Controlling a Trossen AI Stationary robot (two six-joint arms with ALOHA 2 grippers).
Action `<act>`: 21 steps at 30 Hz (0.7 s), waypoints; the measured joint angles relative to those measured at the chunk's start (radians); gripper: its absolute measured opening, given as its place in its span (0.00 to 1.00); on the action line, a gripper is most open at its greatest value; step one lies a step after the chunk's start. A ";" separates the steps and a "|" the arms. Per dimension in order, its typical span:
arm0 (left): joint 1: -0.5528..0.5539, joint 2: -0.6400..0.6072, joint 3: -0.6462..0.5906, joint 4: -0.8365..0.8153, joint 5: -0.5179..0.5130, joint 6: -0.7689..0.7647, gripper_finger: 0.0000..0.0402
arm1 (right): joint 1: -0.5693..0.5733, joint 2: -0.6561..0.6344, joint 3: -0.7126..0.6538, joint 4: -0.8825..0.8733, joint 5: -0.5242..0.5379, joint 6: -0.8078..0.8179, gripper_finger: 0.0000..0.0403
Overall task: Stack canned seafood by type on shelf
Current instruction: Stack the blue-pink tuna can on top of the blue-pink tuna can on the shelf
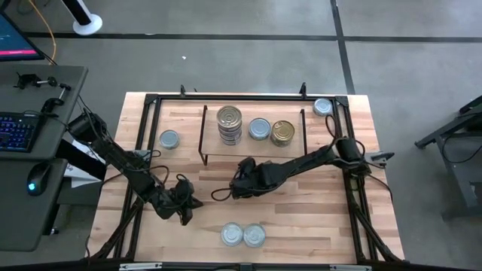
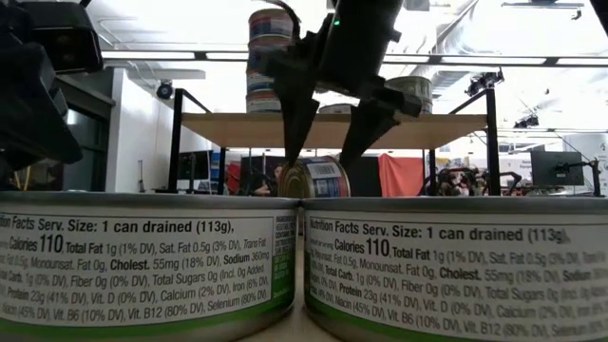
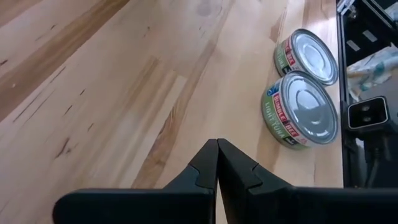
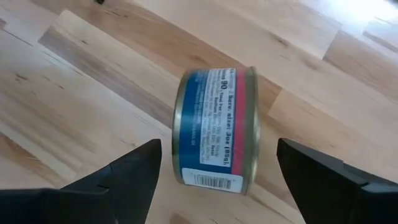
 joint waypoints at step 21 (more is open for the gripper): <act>0.000 0.000 0.000 -0.001 -0.015 0.018 0.00 | -0.003 0.073 0.000 0.005 0.002 -0.043 0.48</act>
